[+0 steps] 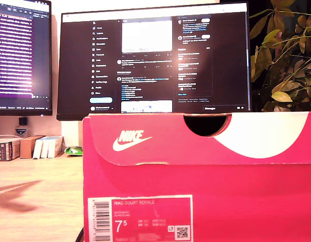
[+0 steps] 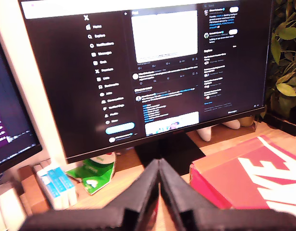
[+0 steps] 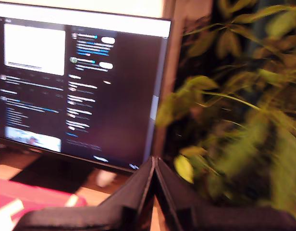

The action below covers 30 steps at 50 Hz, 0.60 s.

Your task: Close the red shoebox by pushing the lid with your left arm and holding the box in place with your right arm

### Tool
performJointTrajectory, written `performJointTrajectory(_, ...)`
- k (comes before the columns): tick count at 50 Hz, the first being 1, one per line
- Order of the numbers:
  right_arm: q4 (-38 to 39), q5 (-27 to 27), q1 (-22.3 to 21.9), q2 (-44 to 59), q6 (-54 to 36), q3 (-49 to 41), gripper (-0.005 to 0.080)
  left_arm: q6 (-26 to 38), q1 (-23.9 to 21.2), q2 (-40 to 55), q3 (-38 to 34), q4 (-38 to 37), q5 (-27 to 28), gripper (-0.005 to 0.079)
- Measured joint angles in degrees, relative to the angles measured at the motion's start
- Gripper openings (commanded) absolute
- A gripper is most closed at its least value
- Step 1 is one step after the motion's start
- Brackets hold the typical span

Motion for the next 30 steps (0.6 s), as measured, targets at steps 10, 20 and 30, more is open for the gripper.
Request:
performJointTrajectory(10, -1.14, 0.9, 0.0, -5.81, 0.02, -3.93, -0.0012, -0.2, 1.09, -7.41, -4.85, -1.49, -1.05, -0.0019)
performJointTrajectory(20, -2.19, 1.53, 0.0, -11.61, 0.02, -5.29, -0.0012, -0.7, 1.42, -13.0, -8.24, -2.75, -1.64, -0.0019)
performJointTrajectory(30, -3.74, 2.08, 0.0, -15.72, 2.49, -9.49, -0.0012, -3.78, 2.25, -18.21, -11.58, -3.13, -1.9, -0.0019)
